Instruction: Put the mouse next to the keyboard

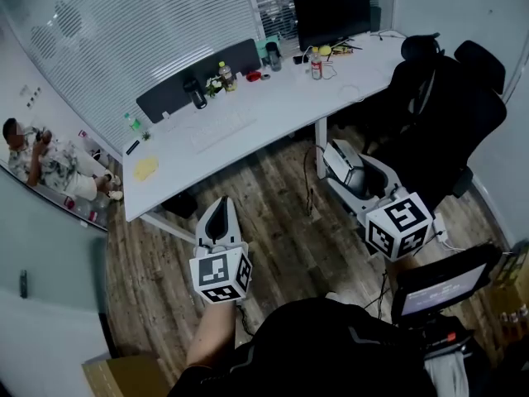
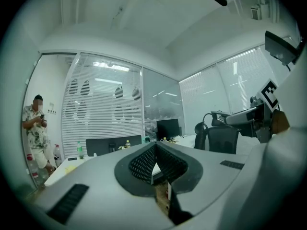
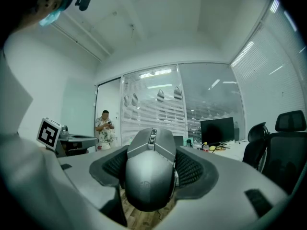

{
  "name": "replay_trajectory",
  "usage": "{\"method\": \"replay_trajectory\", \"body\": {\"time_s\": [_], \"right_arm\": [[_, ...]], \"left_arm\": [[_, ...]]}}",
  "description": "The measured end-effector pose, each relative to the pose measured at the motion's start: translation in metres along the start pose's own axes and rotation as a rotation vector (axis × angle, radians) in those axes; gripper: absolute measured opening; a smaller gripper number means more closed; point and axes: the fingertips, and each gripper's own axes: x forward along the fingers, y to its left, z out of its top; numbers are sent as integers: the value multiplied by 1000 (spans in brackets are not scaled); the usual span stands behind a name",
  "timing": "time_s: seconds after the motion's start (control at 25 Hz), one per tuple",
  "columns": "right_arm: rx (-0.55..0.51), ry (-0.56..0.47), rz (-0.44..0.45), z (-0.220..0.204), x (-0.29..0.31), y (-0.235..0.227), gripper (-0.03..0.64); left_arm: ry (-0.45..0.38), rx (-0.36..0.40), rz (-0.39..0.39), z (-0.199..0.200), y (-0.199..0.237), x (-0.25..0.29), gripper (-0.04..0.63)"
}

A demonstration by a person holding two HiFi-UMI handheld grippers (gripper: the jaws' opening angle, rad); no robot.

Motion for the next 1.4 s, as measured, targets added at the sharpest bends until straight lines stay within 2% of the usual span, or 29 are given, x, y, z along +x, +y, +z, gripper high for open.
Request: {"method": "replay_trajectory", "body": {"time_s": [0.36, 0.68, 0.88, 1.16, 1.24, 1.4], "right_arm": [[-1, 0, 23, -8, -15, -46, 293], [-2, -5, 19, -7, 14, -68, 293], [-6, -17, -4, -1, 49, -76, 291], [2, -8, -61, 16, 128, -91, 293], [4, -4, -70, 21, 150, -92, 291], [-5, 12, -74, 22, 186, -93, 292]], "left_arm": [[1, 2, -5, 3, -48, 30, 29], [16, -7, 1, -4, -45, 74, 29], [-20, -5, -20, 5, -21, 113, 29], [-53, -6, -99, 20, 29, 186, 29], [-46, -23, -100, 21, 48, 204, 29], [-14, -5, -108, 14, 72, 233, 31]]}}
